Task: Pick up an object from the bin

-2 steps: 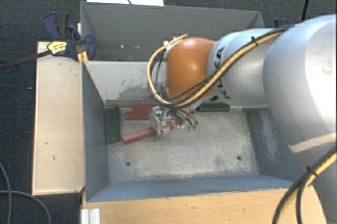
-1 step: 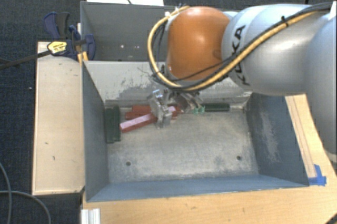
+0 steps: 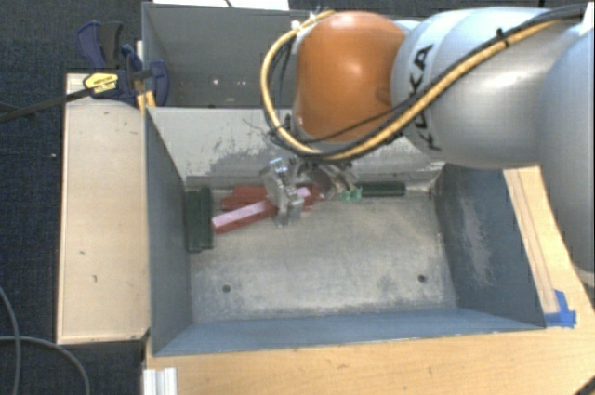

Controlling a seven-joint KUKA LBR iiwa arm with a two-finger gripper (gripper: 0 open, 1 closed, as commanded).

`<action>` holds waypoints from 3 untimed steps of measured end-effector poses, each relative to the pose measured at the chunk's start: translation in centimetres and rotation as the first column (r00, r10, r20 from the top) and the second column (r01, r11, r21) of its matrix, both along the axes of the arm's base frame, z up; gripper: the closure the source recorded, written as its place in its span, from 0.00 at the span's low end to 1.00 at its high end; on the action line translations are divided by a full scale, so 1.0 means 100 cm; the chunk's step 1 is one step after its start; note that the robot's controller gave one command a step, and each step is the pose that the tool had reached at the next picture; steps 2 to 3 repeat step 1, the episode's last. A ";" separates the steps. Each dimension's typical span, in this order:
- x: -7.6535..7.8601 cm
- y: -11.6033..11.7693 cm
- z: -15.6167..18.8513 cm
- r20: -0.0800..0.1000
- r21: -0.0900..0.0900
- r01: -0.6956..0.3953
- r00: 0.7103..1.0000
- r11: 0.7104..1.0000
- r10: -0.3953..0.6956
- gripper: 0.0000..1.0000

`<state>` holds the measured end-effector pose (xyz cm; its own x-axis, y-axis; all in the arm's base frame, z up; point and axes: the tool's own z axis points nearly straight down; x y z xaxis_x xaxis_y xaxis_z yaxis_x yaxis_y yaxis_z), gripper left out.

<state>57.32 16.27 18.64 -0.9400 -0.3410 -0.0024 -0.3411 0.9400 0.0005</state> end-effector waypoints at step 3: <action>-0.002 -0.020 0.041 -0.005 -0.001 -0.011 1.000 1.000 0.011 1.00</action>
Offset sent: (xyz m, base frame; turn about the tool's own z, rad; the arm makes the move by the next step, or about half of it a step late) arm -0.0223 -0.0021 0.0995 -0.0014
